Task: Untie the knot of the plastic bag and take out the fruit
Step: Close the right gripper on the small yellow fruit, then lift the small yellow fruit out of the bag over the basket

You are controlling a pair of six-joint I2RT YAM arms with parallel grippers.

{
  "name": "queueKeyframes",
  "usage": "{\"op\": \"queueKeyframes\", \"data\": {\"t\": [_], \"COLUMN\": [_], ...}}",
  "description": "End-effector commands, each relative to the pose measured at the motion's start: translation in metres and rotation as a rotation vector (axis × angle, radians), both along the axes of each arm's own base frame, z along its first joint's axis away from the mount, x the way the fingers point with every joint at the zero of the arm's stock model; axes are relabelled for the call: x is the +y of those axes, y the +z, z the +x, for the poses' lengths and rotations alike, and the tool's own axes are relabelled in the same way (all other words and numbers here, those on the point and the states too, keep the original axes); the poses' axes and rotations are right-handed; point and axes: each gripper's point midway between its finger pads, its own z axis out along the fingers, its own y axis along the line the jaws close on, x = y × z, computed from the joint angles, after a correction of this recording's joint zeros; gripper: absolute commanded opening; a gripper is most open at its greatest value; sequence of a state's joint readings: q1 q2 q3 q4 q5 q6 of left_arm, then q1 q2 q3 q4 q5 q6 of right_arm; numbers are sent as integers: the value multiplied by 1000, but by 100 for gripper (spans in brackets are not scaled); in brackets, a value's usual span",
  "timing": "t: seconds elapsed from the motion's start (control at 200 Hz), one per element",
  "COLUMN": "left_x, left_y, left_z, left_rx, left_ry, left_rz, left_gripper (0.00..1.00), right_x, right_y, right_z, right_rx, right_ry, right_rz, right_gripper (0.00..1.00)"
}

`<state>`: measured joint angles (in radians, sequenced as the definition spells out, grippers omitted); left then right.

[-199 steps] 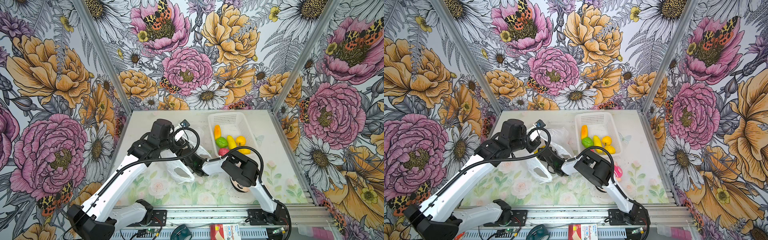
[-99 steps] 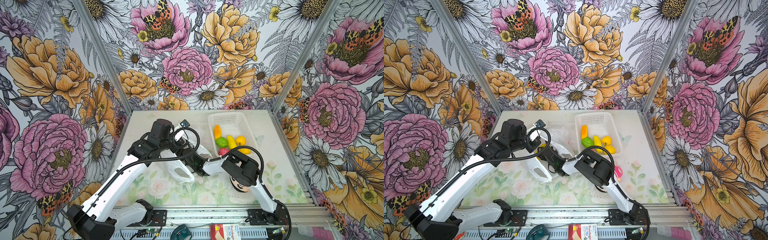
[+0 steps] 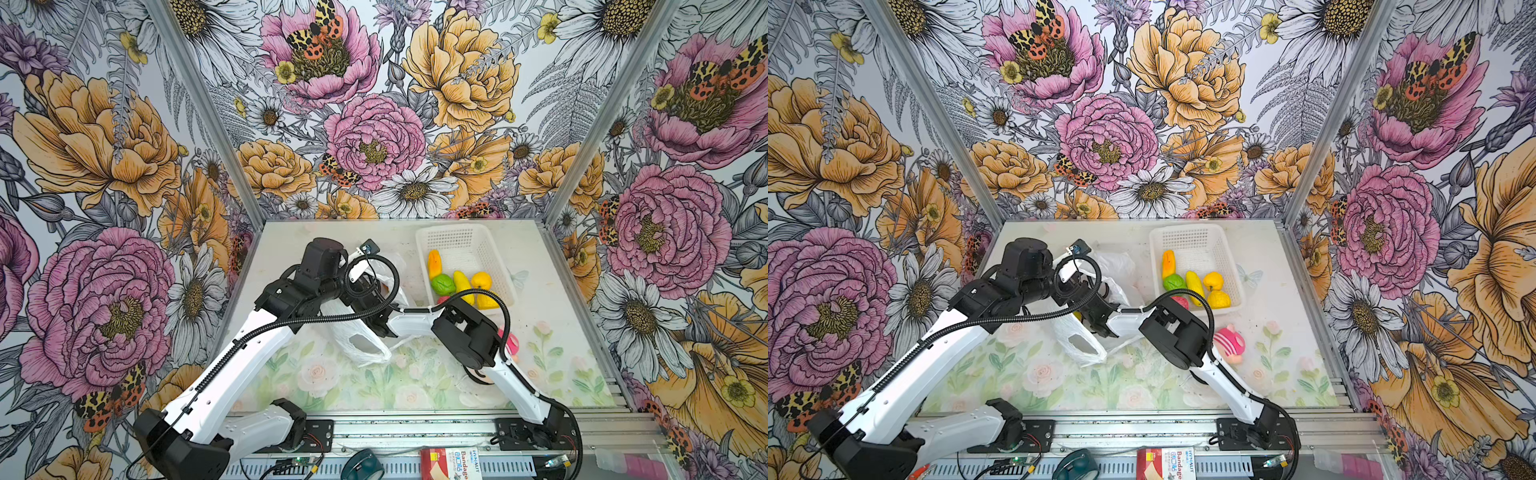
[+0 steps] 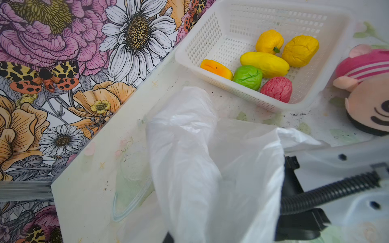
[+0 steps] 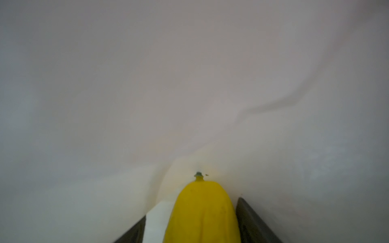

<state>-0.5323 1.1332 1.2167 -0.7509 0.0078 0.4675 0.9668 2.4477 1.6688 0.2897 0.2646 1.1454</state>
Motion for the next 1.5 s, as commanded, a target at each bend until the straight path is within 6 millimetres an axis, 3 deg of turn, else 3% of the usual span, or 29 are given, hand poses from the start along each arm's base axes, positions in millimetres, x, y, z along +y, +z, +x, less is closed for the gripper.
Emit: {"op": "queueKeyframes", "data": {"t": [0.0,0.215,0.515,0.816,1.156,1.496], "left_x": [-1,5,9,14,21,22], "left_y": [8,3,-3,-11,-11,-12], "left_z": [0,5,9,15,19,19], "left_rx": [-17,-15,-11,-2,0,6], "left_ry": [-6,30,60,98,131,132], "left_rz": [-33,-10,13,44,42,41], "left_gripper": [0,0,0,0,0,0], "right_x": [-31,-47,-89,-101,-119,-110], "right_y": [-57,-11,53,107,148,212], "right_z": [-15,-24,-46,-81,-109,-162], "right_rx": [112,-4,-178,-314,-421,-590], "right_ry": [-7,29,67,125,139,322], "right_rz": [-154,-110,-133,-92,-67,16], "right_gripper": [58,45,43,38,37,38]}}
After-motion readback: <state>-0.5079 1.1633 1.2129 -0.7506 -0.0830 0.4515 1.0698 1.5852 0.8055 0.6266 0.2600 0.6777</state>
